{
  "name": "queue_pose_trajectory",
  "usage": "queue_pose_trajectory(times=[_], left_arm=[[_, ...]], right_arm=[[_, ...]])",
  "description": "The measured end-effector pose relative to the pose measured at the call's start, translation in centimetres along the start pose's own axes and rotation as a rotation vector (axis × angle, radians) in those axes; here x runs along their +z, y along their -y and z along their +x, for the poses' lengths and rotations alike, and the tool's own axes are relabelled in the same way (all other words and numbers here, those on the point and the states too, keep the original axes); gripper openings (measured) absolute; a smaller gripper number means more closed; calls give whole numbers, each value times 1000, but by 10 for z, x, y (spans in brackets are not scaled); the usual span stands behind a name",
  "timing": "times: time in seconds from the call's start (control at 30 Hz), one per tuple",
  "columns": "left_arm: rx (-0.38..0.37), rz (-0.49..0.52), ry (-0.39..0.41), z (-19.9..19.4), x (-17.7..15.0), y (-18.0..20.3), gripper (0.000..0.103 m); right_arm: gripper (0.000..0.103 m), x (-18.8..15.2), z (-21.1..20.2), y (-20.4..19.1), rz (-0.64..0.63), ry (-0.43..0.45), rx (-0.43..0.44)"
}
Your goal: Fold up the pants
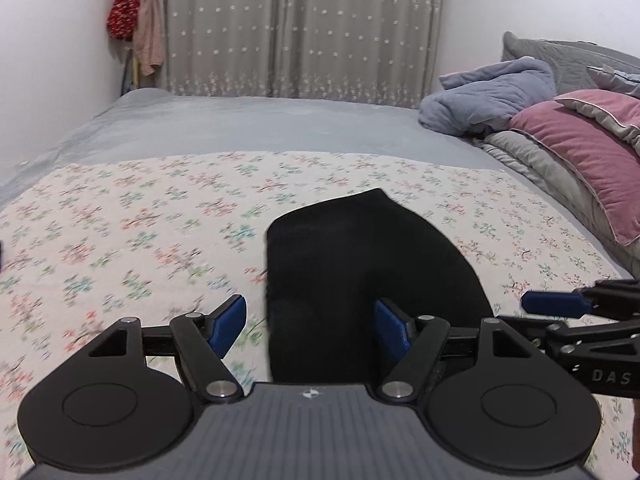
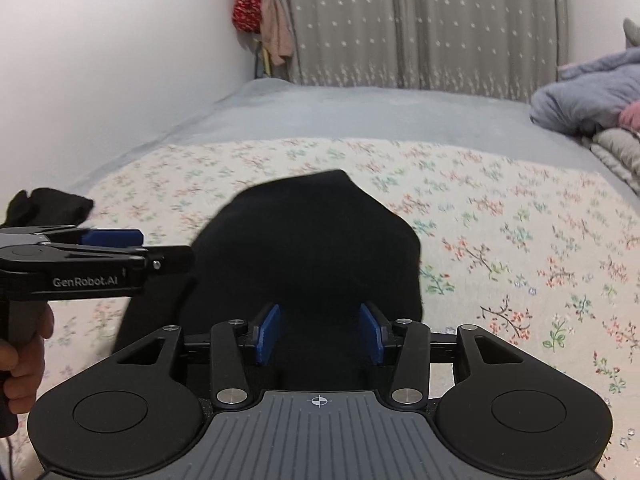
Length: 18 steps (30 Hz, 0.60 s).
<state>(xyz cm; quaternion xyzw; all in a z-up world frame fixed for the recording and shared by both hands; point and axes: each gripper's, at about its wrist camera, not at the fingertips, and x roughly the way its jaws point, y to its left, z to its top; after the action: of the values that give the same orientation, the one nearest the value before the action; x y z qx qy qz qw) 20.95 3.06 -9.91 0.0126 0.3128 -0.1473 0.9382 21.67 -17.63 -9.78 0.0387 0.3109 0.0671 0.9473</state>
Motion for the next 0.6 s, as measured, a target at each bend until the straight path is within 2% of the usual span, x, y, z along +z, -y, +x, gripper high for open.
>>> queue_pose_trajectory(times=[0.1,0.2,0.3,0.6], left_arm=[[14,1,2,-19,-4,-3,78],[26,1,14,-37,-5,-5,79],[24,-20,13,-54,-6,-7,79],[9,-6,66,-99,-8,3,79]], right_arm=[[44,0,-19,-15,-14,23,-6],[52,1,-40,-28,-16,59,-4],[53,0,-58,-37,-2,88,-6],[53,-27,-107,-48,157,151,-27]])
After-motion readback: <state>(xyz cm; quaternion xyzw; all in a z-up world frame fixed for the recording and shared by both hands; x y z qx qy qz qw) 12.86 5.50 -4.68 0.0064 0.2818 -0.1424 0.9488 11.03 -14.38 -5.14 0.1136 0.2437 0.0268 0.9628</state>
